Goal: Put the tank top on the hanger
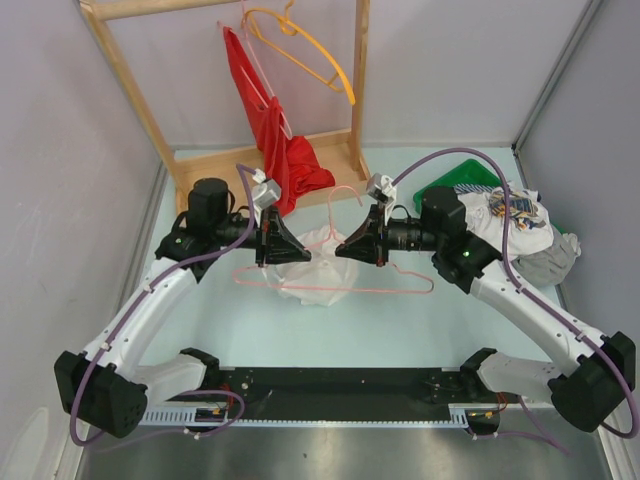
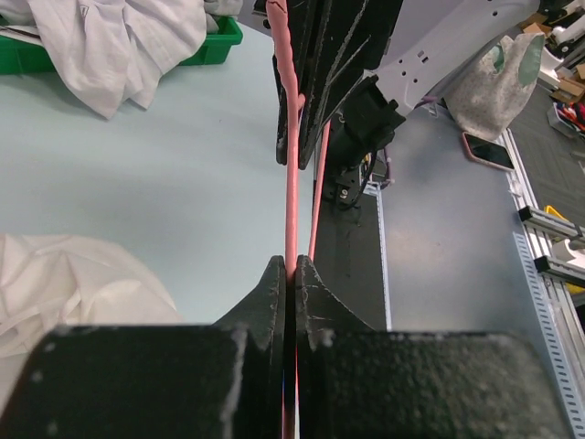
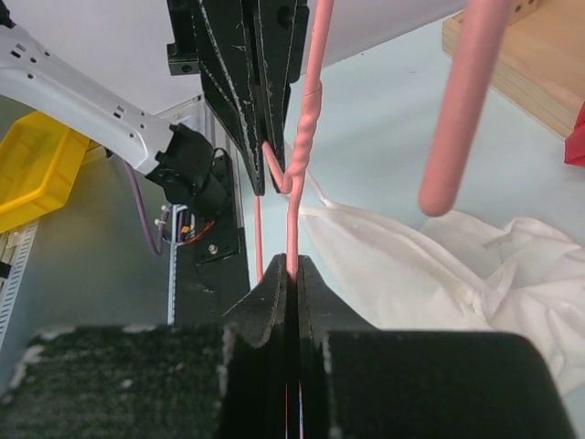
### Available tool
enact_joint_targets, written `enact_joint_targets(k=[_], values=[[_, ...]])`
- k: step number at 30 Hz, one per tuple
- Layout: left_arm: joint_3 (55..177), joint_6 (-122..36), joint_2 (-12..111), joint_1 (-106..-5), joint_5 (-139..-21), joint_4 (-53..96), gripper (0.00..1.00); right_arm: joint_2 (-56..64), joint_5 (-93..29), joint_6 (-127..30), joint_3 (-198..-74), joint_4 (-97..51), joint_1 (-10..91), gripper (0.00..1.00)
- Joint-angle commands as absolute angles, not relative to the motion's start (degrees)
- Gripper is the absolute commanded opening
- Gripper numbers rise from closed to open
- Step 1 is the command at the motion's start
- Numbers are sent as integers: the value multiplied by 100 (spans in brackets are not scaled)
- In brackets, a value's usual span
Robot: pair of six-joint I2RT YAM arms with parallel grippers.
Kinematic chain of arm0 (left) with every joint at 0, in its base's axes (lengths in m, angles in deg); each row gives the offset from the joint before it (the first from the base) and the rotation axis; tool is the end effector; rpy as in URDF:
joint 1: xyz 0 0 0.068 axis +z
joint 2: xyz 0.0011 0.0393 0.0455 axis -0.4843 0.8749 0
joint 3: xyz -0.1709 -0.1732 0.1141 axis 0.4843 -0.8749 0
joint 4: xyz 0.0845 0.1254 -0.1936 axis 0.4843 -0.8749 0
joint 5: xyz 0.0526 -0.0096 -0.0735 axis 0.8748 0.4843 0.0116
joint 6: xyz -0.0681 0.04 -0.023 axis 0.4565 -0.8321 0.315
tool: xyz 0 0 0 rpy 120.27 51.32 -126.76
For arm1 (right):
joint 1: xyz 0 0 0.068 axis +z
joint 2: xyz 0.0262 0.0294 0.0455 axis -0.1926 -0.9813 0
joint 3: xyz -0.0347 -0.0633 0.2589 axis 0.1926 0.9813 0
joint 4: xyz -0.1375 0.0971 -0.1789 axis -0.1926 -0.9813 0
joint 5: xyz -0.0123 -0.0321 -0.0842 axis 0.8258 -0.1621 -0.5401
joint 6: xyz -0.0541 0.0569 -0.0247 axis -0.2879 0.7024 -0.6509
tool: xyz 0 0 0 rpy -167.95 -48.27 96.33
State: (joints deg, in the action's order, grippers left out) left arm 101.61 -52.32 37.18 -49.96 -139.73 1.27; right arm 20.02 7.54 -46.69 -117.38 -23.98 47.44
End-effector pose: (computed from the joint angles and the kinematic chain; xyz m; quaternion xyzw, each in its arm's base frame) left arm 0.1891 -0.1437 0.3430 0.4149 0.6345 -0.5506 0.3495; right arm 0.1836 0.2000 0.3571 -0.4182 0.6166 0.5067 0.4338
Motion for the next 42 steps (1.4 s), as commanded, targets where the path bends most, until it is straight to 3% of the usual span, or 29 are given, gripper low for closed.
enact_joint_targets(k=[1,4,8,10,15,21,22,28,35,42], values=[[10259,-5631,3522,-5015,-13905,132,0,1960,751,-4824,-11956,-2226,4732,0],[10232,-5710,3426,-5015,-13853,88,0,1916,734,-4807,-11956,-2226,4618,9],[10127,-5842,3241,-5015,-13354,-35,0,1872,804,-4798,-11965,-2218,4494,46],[10083,-5895,3136,-5015,-13089,-184,0,1872,830,-4807,-11965,-2226,4407,56],[9793,-5922,2898,-5006,-12333,-272,0,1898,813,-4868,-11947,-2470,4205,75],[9468,-5860,2390,-4796,-11482,-220,0,2188,655,-4798,-11771,-2560,3634,86],[9328,-5843,2292,-4760,-11323,-203,0,2241,620,-4728,-11754,-2569,3520,99],[8827,-5632,1422,-4505,-9866,-114,0,2119,-809,-4745,-11806,-3105,3061,100],[8659,-5526,1184,-4470,-8658,-273,0,1356,-1771,-4771,-11604,-2956,4219,97],[8624,-5500,1237,-4400,-8579,-361,0,152,-2289,-4639,-11701,-2402,5091,82]])
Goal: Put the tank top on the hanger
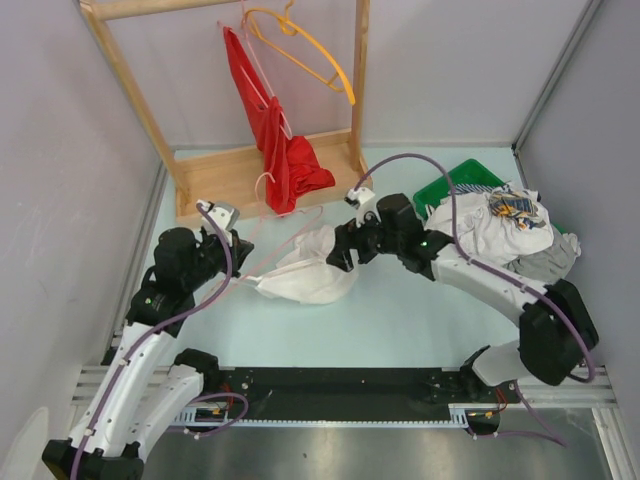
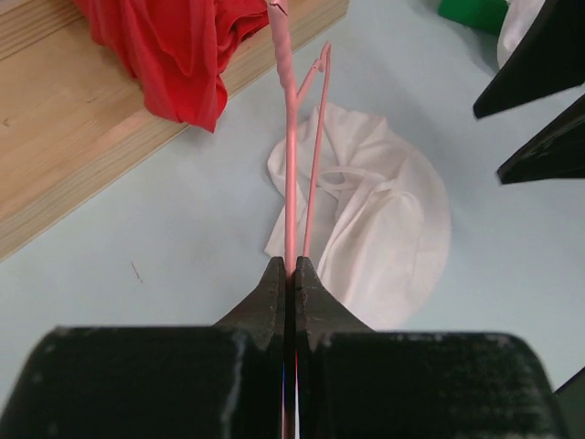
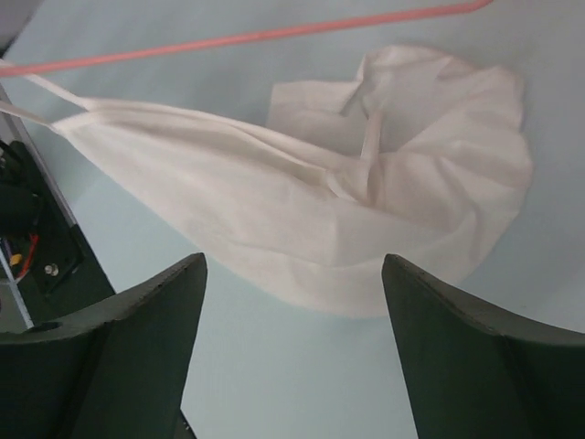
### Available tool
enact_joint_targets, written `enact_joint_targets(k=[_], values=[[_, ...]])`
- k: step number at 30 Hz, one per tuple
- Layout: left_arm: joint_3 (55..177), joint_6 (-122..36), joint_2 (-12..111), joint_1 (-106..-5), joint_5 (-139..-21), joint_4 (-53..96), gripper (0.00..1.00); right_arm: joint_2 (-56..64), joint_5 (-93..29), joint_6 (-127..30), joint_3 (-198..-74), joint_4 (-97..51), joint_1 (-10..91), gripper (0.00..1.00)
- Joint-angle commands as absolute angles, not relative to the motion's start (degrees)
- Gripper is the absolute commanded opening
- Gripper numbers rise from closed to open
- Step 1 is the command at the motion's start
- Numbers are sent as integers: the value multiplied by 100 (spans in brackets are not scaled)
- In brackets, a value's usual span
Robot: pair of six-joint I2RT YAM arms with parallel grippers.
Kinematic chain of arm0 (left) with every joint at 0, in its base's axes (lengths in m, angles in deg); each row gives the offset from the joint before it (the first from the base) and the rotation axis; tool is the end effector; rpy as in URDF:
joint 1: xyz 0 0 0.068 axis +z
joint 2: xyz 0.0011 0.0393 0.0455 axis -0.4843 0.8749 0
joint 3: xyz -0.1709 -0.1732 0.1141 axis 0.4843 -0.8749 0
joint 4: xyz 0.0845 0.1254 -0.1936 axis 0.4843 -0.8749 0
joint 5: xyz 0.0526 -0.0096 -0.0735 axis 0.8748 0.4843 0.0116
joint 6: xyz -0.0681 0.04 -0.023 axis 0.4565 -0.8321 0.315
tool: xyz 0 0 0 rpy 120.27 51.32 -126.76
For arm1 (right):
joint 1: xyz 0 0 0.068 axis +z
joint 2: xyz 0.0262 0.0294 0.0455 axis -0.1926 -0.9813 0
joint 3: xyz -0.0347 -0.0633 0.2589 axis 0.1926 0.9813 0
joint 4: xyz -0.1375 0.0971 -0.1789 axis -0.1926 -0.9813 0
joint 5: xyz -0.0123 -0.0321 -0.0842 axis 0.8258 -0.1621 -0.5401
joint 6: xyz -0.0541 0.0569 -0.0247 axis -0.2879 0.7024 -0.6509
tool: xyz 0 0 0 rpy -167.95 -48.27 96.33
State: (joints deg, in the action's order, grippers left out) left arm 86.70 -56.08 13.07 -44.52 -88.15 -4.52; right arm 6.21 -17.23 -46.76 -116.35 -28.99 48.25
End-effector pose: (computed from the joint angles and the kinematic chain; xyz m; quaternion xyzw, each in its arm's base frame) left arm 0.1641 -0.0668 0.3028 0.2012 0.7907 -0.1865 0.5473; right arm 0.2439 0.2186 0.2670 -0.3039 0.7957 0.3449 0.3944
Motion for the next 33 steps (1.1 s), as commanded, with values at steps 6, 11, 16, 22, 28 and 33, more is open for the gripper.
enact_joint_targets(k=[6,11,16,22,28,33], values=[[8615,-5500,1245,-4400,-8474,-369,0,-457,-2738,-4728,-11701,-1955,5294,74],[8597,-5508,1280,-4400,-8561,-378,0,-826,-2642,-4833,-11674,-1410,5338,71],[8589,-5508,1307,-4400,-8596,-378,0,-1203,-2361,-5026,-11850,-1277,5382,66],[8597,-5508,1324,-4400,-8605,-378,0,-1599,-2149,-5140,-11964,-1154,5391,59],[8597,-5500,1325,-4400,-8588,-378,0,-1618,-2403,-5184,-12035,-1303,5391,21],[8624,-5500,1368,-4400,-8781,-308,0,-1171,-2939,-5386,-12140,-1802,5347,0]])
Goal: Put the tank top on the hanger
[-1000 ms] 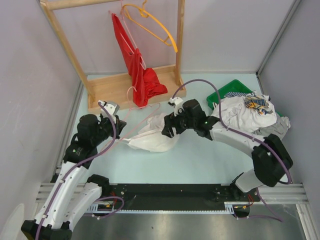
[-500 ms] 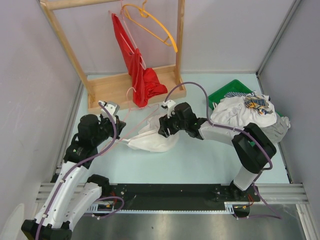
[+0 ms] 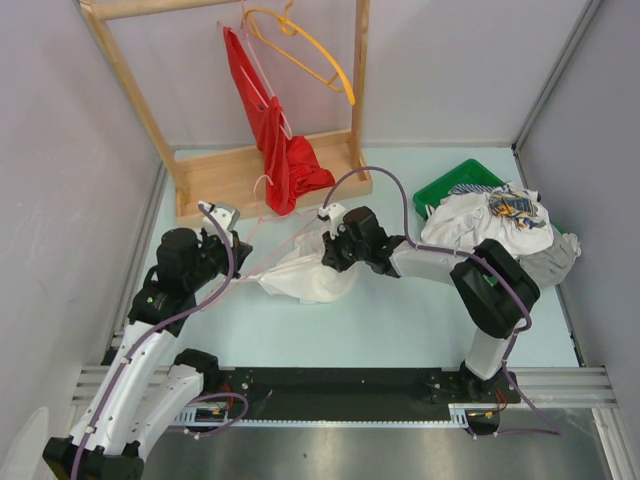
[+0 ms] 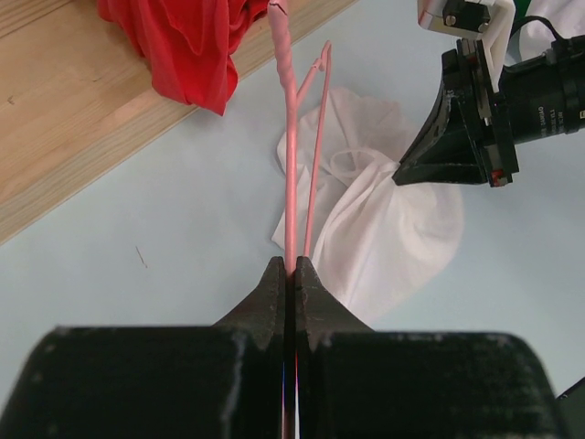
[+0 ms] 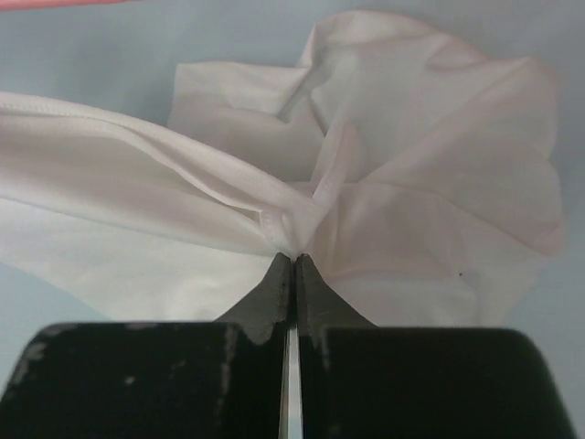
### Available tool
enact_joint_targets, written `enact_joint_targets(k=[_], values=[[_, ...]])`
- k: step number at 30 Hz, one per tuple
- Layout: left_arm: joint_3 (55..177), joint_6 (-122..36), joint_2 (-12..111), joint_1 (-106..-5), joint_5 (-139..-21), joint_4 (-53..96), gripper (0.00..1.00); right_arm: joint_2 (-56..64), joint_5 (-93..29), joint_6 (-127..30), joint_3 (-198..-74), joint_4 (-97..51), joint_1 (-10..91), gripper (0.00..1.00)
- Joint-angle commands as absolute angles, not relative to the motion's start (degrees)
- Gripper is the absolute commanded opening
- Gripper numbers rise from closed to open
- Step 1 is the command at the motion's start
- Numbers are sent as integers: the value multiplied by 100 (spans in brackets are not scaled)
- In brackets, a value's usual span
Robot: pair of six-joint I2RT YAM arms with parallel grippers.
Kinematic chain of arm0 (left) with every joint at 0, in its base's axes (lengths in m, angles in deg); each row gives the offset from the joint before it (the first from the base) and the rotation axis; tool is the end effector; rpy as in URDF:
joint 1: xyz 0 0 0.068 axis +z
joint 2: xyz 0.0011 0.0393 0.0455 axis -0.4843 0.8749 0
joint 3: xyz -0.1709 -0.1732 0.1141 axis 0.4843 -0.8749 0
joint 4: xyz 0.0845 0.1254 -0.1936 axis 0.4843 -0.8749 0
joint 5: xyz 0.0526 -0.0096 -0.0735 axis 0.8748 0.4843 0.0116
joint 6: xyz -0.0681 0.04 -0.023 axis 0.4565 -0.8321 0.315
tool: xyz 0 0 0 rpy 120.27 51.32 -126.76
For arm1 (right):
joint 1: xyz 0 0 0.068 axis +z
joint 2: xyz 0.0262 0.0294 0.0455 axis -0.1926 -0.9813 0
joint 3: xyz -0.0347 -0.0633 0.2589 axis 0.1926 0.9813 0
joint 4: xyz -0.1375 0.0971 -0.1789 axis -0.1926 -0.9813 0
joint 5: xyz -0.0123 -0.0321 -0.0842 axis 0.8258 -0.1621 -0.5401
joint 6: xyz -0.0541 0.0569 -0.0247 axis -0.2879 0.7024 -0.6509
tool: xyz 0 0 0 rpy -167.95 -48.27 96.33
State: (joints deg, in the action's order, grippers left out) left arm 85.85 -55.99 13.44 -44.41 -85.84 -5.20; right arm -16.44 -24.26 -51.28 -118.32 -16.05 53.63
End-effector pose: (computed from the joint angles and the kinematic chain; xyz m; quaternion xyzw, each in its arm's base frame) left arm 0.1665 -0.0642 0.2946 0.1885 0.8044 -0.1698 0.5372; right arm 0.2774 0.2798 0.1686 -0.3486 0.8174 0.2826 0.3613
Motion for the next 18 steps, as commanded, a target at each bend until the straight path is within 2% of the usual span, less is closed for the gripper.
enact_joint_targets(k=[1,6,10,13,15,16,17,18], values=[[8641,-5500,1386,-4400,-8859,-273,0,-1073,-3071,-5430,-12210,-1926,5329,0],[9194,-5561,1825,-4400,-9378,-115,0,-221,-4493,-5878,-12421,-3094,5425,0],[9520,-5579,2089,-4400,-9616,-1,0,596,-6083,-6248,-12457,-3763,6197,0],[9529,-5570,2107,-4400,-9721,17,0,966,-5922,-5714,-12229,-4133,6699,3],[9389,-5570,2054,-4400,-9713,17,0,1037,-5553,-4985,-11818,-4222,6910,12],[9336,-5570,1976,-4400,-9704,26,0,1028,-5081,-4774,-11667,-4195,6972,36],[9231,-5561,1931,-4400,-9721,26,0,976,-4841,-4476,-11527,-4099,7164,49],[9178,-5561,1879,-4400,-9730,26,0,949,-4665,-4342,-11377,-4046,7253,55]])
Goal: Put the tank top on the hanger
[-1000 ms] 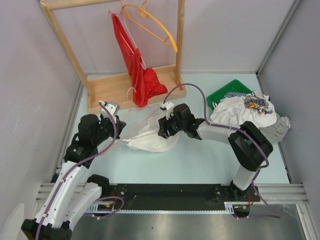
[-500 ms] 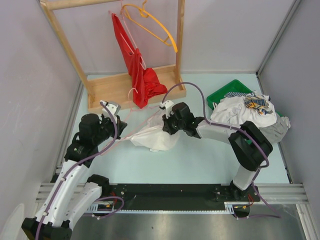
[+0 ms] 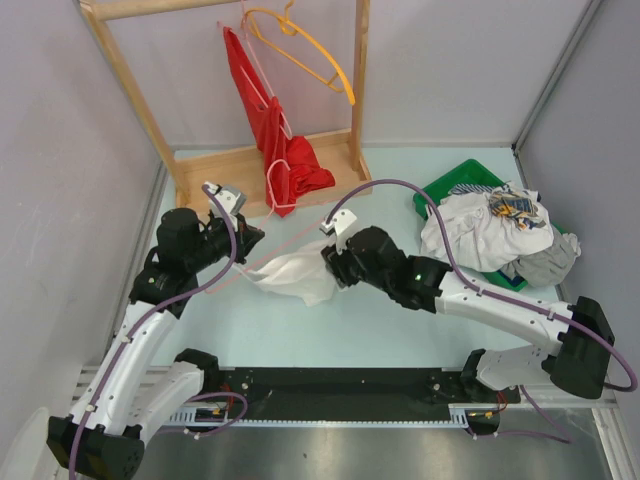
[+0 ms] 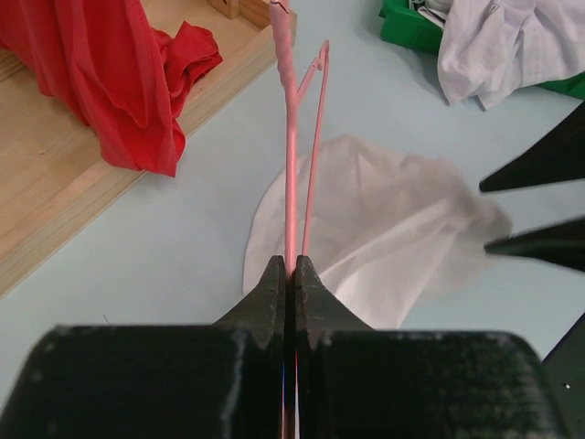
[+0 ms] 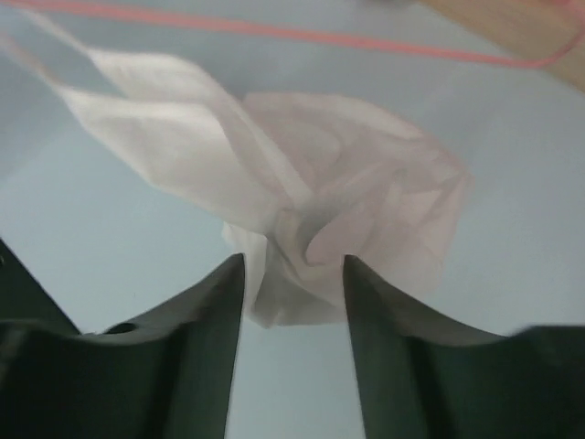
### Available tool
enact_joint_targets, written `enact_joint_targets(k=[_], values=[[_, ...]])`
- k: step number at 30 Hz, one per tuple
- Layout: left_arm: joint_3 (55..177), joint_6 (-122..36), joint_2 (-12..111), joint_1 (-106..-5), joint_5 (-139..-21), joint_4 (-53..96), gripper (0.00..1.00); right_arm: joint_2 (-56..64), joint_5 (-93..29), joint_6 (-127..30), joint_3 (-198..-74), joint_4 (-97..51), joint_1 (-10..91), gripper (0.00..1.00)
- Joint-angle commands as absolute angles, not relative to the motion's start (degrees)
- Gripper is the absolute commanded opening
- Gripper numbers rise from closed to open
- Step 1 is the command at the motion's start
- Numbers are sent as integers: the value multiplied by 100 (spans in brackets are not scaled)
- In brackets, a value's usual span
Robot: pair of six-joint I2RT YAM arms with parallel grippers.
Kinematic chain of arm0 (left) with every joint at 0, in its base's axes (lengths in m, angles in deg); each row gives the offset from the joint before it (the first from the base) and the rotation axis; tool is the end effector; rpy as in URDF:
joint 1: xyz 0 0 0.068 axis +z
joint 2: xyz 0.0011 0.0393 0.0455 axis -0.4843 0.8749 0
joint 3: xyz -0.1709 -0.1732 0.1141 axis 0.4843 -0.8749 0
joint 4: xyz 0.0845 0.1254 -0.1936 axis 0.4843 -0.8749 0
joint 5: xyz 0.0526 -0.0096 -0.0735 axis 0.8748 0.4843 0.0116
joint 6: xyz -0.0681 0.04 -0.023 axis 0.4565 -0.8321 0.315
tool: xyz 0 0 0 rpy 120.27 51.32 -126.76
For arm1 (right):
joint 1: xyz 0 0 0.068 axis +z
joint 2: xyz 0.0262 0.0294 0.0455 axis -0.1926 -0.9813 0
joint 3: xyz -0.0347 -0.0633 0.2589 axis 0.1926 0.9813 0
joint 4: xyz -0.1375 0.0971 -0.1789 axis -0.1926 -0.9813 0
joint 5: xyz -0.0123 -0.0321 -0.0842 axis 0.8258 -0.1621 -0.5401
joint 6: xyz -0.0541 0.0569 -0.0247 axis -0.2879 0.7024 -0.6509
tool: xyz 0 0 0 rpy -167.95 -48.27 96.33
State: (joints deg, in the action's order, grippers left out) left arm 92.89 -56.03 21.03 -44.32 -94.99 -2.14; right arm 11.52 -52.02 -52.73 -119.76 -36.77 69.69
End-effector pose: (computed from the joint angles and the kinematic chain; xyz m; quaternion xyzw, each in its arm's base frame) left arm 0.1860 -0.0805 0.3246 0.2319 0.7748 -0.2328 0.5401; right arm 0.1747 0.2560 0.2974 -0.3511 0.7792 0.1776 0.4879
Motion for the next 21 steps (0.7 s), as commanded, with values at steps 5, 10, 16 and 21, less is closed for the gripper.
enact_joint_targets(k=[5,10,16,21], values=[[8984,-5535,1764,-4400,-9739,26,0,1151,-4522,-3770,-11051,-3967,7246,68],[8914,-5535,1720,-4400,-9695,17,0,1336,-4076,-3489,-10901,-3335,6614,67],[8870,-5526,1746,-4400,-9695,0,0,494,-3661,-3269,-10910,-2657,6174,56],[8861,-5526,1746,-4400,-9643,-9,0,141,-3582,-3023,-10902,-2701,5918,47]])
